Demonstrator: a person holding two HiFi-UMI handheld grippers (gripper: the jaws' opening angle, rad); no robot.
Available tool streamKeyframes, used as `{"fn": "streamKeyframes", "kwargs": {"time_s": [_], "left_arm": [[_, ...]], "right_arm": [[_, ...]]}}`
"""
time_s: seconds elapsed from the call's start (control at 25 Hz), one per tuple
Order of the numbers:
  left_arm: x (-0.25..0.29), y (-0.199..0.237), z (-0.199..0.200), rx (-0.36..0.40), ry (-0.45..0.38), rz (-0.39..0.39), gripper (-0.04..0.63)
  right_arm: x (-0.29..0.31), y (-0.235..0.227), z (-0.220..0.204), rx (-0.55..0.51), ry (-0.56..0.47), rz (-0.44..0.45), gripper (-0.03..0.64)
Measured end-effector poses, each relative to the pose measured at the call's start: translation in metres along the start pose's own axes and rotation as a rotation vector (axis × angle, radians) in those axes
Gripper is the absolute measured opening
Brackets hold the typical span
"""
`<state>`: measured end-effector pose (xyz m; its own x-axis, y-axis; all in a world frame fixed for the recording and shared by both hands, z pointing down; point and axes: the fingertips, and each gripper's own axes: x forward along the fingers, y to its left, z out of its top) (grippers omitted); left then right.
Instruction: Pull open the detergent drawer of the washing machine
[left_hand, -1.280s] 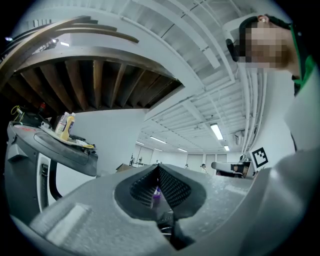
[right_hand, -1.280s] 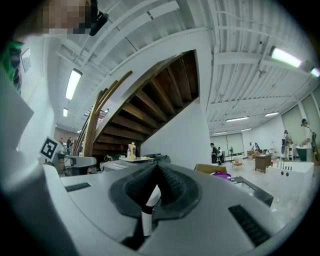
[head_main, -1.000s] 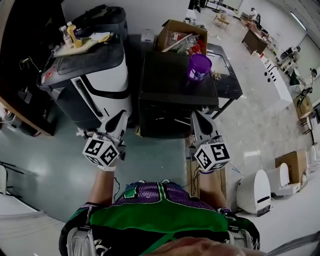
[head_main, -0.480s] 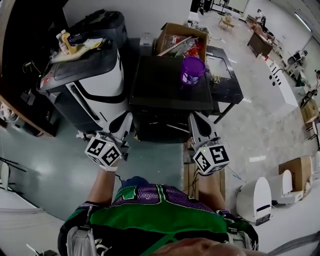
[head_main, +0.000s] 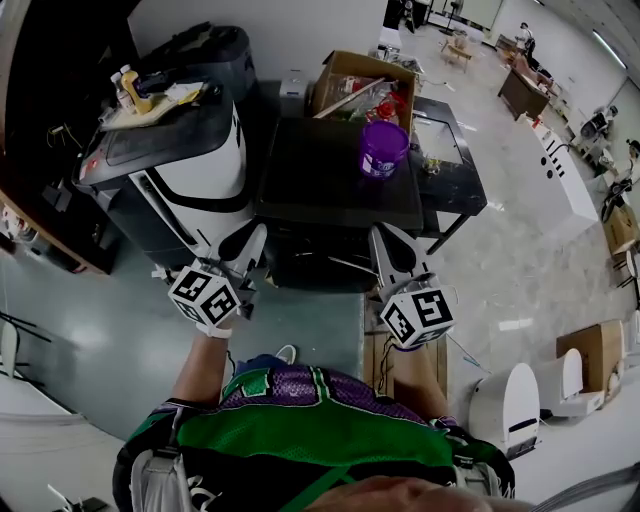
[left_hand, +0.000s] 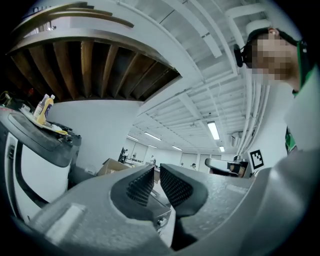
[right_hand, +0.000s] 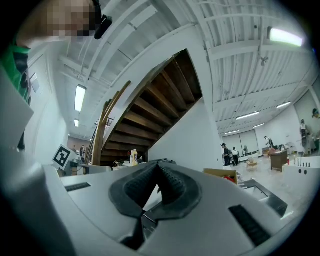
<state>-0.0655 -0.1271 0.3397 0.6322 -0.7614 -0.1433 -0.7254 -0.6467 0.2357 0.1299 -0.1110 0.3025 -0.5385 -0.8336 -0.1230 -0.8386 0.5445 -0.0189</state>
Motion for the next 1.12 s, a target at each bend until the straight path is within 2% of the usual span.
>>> {"fn": "streamKeyframes", "kwargs": {"time_s": [0.04,0.12,0.2,0.44,0.6,0.88,1.12], "left_arm": [[0.003,-0.002,-0.002,-0.012,0.001,-0.026,0.056],[0.009,-0.010,-0.006,-0.030,0.011,-0.085,0.179],[0.011,-0.016,-0.008,-0.040,0.012,-0.111,0.232],[0.017,-0.014,-0.024,-0.089,0.029,-0.105,0.238],[0.019,-0.003,-0.042,-0.147,0.051,-0.095,0.238],[0.023,0.010,-0.094,-0.237,0.118,-0.091,0.236],[0.031,0.041,-0.139,-0.283,0.162,-0.094,0.236]], "right_arm": [[0.001,0.000,0.000,-0.005,0.001,0.004,0.002],[0.003,0.001,-0.002,-0.001,0.006,0.016,0.002],[0.003,0.002,-0.003,0.002,0.007,0.030,0.002],[-0.005,-0.005,-0.006,0.012,-0.001,0.019,0.002],[-0.004,-0.008,-0.019,0.024,0.027,0.009,0.002],[0.001,-0.011,-0.046,0.039,0.083,-0.001,0.002],[0.023,-0.012,-0.064,0.048,0.097,-0.016,0.002]]}}
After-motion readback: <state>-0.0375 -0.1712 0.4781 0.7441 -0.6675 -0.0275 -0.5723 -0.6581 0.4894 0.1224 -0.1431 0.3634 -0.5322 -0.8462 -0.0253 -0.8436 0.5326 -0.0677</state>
